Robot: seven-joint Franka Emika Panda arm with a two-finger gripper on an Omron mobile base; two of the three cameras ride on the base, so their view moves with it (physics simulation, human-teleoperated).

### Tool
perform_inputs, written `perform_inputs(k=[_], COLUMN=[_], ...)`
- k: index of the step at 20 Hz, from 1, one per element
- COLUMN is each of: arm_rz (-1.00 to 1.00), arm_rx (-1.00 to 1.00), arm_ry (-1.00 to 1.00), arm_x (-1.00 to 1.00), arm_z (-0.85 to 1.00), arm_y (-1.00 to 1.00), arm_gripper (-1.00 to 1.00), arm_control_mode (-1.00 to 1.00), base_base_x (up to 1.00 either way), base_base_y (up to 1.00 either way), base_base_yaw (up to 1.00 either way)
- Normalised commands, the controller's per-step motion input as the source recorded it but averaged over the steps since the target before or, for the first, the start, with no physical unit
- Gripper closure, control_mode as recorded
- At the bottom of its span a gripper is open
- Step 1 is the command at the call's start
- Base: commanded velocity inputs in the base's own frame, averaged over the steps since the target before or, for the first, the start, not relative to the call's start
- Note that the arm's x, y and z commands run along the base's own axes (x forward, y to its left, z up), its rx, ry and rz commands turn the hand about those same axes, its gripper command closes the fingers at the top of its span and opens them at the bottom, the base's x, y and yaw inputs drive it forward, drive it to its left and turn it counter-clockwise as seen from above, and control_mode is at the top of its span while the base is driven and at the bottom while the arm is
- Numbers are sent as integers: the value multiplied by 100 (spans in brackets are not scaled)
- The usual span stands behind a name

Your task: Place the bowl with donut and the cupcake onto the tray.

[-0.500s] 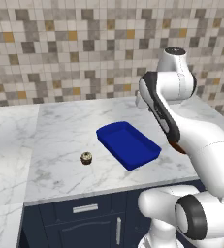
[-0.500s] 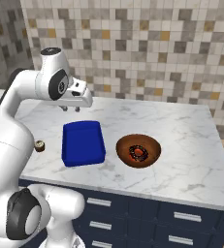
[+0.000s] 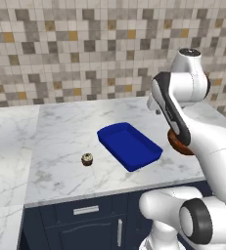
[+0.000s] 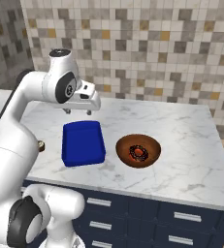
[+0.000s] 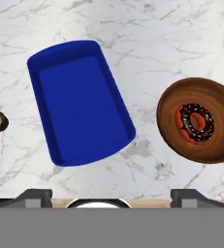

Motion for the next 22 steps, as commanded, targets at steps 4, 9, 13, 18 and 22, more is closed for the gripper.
perform_inputs(k=[4, 9, 13, 18, 22], arm_rz=[1, 3, 4, 1, 2], arm_rx=[0, 0, -3, -8, -7], arm_ry=[3, 4, 8, 6, 5], arm_x=[-24, -15, -1, 8, 12], arm_z=[-22, -31, -29, -20, -18], arm_y=[-50, -47, -34, -11, -16], arm_gripper=[-100, -100, -100, -100, -100], arm_control_mode=[-100, -100, -100, -100, -100], base_base_x=[0, 0, 0, 0, 0], base_base_y=[0, 0, 0, 0, 0], base_base_yaw=[0, 0, 0, 0, 0])
